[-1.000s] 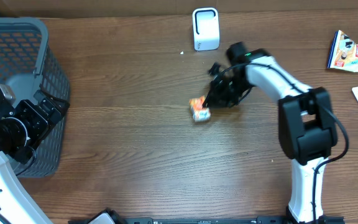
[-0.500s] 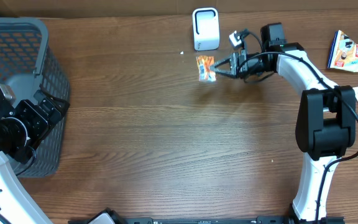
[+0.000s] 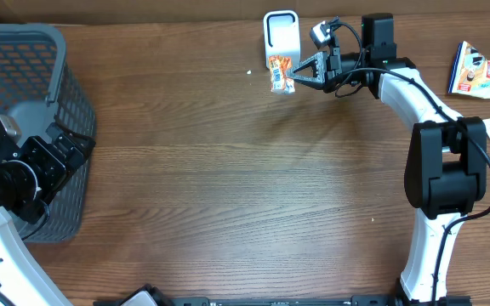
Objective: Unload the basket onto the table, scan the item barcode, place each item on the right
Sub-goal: 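Lift the tissue pack and hold it in front of the scanner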
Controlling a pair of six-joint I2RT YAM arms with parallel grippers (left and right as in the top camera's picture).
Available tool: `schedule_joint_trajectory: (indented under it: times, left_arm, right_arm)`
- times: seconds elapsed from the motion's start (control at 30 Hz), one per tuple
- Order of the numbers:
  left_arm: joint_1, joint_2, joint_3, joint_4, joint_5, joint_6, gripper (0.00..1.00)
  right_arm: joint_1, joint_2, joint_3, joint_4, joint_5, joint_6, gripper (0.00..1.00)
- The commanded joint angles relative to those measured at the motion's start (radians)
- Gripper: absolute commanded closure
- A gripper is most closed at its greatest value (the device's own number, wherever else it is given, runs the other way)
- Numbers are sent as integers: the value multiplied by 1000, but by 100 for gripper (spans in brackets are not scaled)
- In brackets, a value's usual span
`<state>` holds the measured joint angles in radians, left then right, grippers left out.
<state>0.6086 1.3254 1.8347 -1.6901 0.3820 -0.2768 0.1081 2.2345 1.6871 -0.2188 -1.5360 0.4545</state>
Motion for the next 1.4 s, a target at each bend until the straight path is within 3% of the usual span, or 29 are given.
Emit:
schedule_joint_trajectory:
  times: [0.0, 0.27, 0.4, 0.6, 0.8, 0.9, 1.1, 1.37]
  left_arm:
    - [-7, -1, -3, 1, 3, 23, 0]
    - [-7, -1, -3, 1, 3, 23, 0]
    - [-7, -1, -3, 1, 3, 23, 0]
    - [-7, -1, -3, 1, 3, 23, 0]
    - [-7, -1, -3, 1, 3, 23, 0]
    - [-7, -1, -3, 1, 3, 23, 0]
    - [-7, -1, -3, 1, 3, 23, 0]
    - [-7, -1, -3, 1, 3, 23, 0]
  right_arm:
    - [2, 0, 17, 9, -34, 43, 96]
    - [2, 0, 17, 26, 6, 45, 96]
    - [6, 0, 17, -48, 280, 145, 96]
    - [17, -14, 17, -164, 736, 142, 96]
    - [35, -52, 132, -446, 1347, -76, 96]
    - [74, -52, 180, -473, 1592, -205, 96]
    - [194, -50, 188, -353, 2007, -488, 96]
    - [311, -47, 186, -64, 2111, -936, 96]
